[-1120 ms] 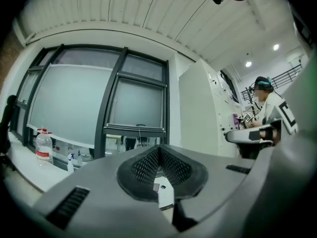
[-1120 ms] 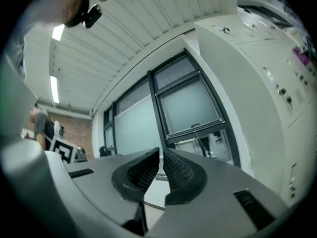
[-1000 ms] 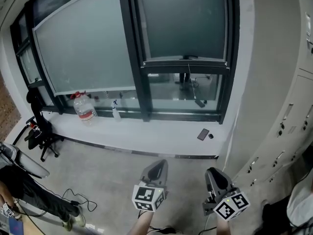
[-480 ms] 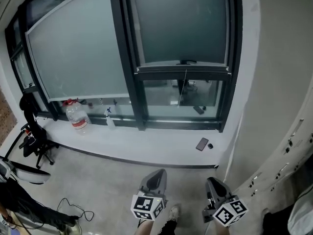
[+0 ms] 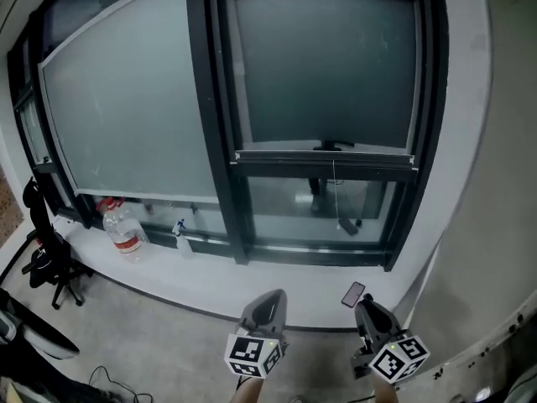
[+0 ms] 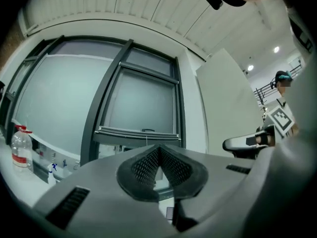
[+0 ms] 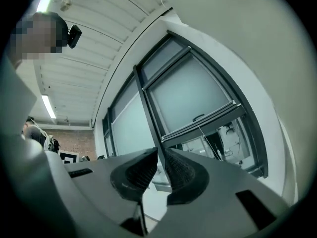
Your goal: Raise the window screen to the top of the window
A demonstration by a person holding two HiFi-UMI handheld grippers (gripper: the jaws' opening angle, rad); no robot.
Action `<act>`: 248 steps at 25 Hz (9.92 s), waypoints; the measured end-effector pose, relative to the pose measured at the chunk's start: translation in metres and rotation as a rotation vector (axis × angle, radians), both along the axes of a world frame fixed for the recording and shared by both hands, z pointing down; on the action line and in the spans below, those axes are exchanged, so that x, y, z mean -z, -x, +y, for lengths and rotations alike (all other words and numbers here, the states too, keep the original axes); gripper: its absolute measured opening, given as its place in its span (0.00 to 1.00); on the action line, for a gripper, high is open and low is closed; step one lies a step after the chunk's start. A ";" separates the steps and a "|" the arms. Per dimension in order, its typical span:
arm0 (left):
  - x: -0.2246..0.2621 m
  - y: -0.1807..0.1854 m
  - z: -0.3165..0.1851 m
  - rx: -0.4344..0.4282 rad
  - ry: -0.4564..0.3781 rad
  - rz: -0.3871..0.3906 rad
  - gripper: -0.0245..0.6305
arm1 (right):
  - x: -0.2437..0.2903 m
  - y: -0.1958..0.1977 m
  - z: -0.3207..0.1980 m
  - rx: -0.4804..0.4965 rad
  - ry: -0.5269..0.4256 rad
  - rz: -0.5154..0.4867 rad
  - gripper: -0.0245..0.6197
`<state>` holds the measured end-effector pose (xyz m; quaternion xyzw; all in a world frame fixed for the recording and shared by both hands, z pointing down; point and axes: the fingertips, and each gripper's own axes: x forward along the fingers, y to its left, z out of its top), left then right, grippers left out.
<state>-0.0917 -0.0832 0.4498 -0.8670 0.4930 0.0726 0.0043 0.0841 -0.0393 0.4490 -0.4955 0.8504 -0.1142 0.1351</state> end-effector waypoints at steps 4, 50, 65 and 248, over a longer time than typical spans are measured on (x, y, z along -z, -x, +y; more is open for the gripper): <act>-0.007 -0.007 -0.047 -0.004 0.028 0.000 0.04 | 0.003 -0.001 -0.047 -0.017 -0.005 -0.007 0.09; 0.026 -0.107 -0.532 -0.173 -0.226 -1.322 0.26 | 0.034 -0.128 -0.543 0.201 -0.173 1.583 0.19; 0.025 -0.069 -0.563 -0.134 -0.136 -1.637 0.12 | 0.023 -0.138 -0.575 0.216 -0.089 1.843 0.09; 0.005 -0.018 0.213 0.095 0.003 -0.101 0.04 | 0.007 0.029 0.212 -0.218 -0.135 0.346 0.05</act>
